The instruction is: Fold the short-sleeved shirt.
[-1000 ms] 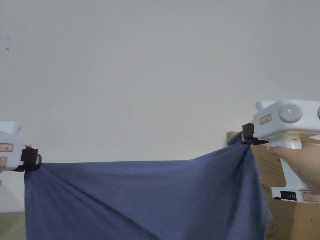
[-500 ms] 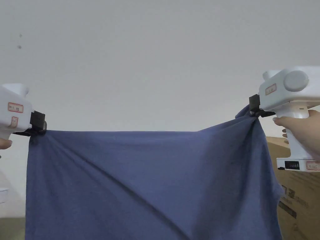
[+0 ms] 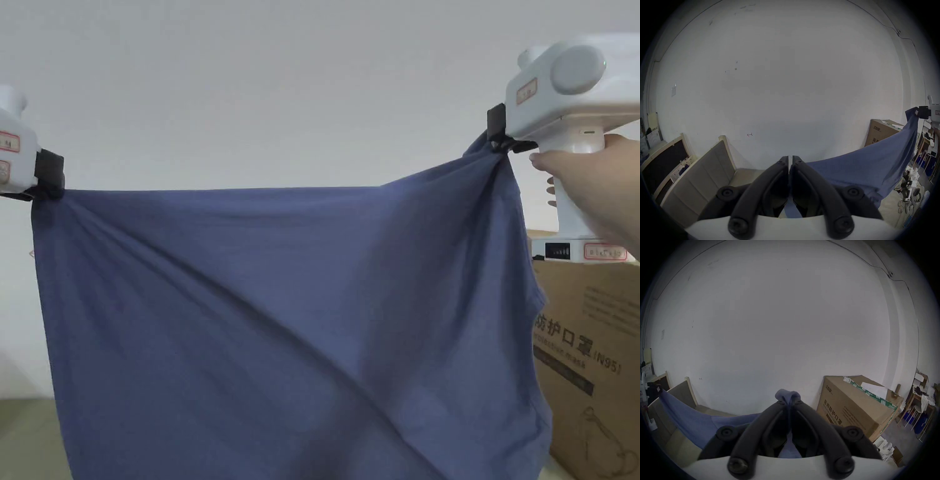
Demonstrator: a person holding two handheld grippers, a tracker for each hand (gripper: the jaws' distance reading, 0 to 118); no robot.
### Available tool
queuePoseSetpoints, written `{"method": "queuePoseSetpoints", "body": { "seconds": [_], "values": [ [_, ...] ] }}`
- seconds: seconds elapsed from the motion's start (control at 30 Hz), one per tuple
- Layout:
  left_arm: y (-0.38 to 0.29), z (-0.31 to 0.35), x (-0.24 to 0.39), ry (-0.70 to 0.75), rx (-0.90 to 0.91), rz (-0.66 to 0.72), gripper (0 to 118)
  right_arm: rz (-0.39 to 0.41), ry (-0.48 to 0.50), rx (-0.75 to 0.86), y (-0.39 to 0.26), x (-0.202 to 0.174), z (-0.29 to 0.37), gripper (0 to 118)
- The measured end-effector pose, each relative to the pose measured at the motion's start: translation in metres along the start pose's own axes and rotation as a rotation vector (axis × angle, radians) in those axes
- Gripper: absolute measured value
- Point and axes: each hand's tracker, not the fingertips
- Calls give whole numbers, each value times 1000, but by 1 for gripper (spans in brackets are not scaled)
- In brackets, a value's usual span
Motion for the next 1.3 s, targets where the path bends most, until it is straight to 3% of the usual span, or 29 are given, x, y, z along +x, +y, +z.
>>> {"method": "queuePoseSetpoints", "body": {
  "seconds": [0.17,0.37,0.53,0.97,1.3],
  "values": [
    [-38,-21,5,-21,-85,-7,4,-24,-7,-87,-56,4,-23,4],
    [-132,-27,16,-96,-312,16,4,-46,11,-342,-176,20,-27,4],
    [-209,13,21,-144,-459,47,4,6,51,-493,-258,32,24,4],
    [-338,177,4,-219,-680,79,4,-48,166,-773,-392,68,209,4],
    [-437,233,3,-246,-860,69,3,8,148,-1067,-534,74,264,4]
  ]
}}
